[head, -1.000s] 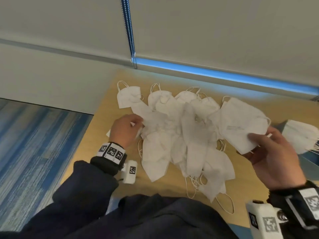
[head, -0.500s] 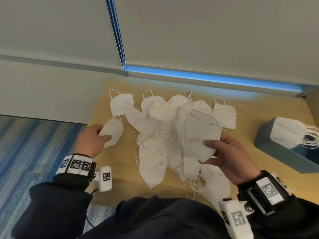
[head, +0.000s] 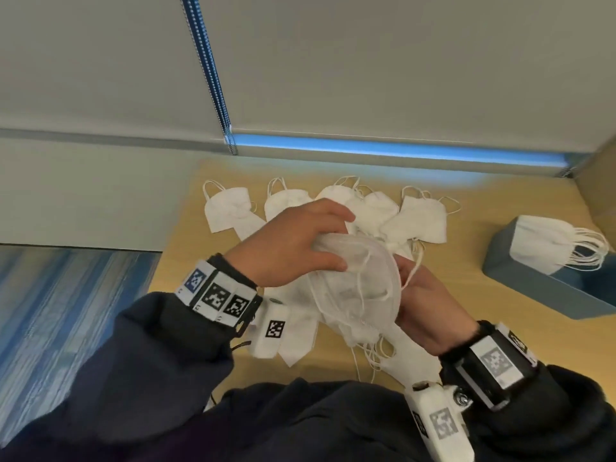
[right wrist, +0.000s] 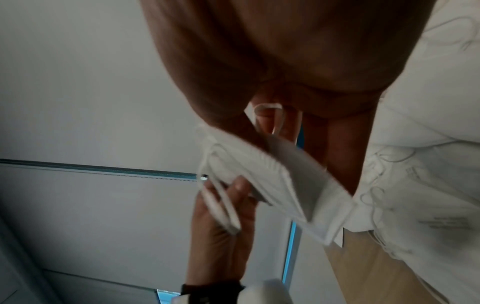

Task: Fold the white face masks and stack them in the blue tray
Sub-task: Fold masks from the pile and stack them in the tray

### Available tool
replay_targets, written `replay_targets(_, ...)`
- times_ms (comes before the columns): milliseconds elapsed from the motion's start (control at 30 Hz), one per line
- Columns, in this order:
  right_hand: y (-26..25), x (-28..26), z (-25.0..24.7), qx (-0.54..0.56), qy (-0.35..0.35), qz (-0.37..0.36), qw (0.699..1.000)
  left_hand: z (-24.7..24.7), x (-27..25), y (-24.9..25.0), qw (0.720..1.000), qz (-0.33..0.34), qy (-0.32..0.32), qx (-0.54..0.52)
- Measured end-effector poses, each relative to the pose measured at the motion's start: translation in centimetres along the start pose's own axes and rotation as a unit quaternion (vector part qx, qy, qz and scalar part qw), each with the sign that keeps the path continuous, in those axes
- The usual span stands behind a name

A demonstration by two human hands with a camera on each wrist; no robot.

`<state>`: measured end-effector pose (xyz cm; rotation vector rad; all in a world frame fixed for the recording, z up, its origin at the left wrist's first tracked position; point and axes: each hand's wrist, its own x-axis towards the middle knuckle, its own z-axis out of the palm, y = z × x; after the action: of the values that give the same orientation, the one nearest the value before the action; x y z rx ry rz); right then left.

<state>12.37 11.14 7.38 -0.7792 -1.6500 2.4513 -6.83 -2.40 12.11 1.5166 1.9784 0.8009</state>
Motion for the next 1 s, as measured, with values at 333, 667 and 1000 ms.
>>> replay_targets(333,-1.8,-2.0,-3.8,0.209,0.101,0.052,0.971,4.1,0.6,-2.6,0.997,-0.039,-0.055,-0.039)
replay_targets(667,0.4,-0.1,-5.5,-0.352,0.062,-0.04,0.933,5.1,2.0,-2.4,0.998,0.015,-0.055,0.003)
replay_targets(1000,-1.5,-0.9,-9.1,0.03,0.124,-0.061,0.99,8.7,5.0,-2.9,0.996,0.007,-0.062,0.071)
